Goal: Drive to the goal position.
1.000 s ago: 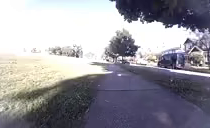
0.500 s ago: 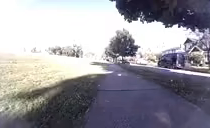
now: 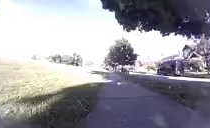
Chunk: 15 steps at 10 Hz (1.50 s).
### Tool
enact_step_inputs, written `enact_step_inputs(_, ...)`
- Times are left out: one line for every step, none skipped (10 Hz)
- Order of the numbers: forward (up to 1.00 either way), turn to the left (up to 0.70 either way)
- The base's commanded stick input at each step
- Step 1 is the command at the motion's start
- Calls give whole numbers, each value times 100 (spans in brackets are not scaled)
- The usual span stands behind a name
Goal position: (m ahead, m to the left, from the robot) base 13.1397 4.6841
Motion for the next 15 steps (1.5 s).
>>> enact_step_inputs(100,0)
enact_step_inputs(100,0)
enact_step_inputs(100,0)
enact_step_inputs(100,0)
enact_step_inputs(100,0)
enact_step_inputs(100,0)
enact_step_inputs(100,0)
enact_step_inputs(100,-1)
enact_step_inputs(100,-5)
enact_step_inputs(100,-9)
enact_step_inputs(100,-13)
enact_step_inputs(100,-17)
enact_step_inputs(100,-22)
enact_step_inputs(100,-29)
enact_step_inputs(100,-36)
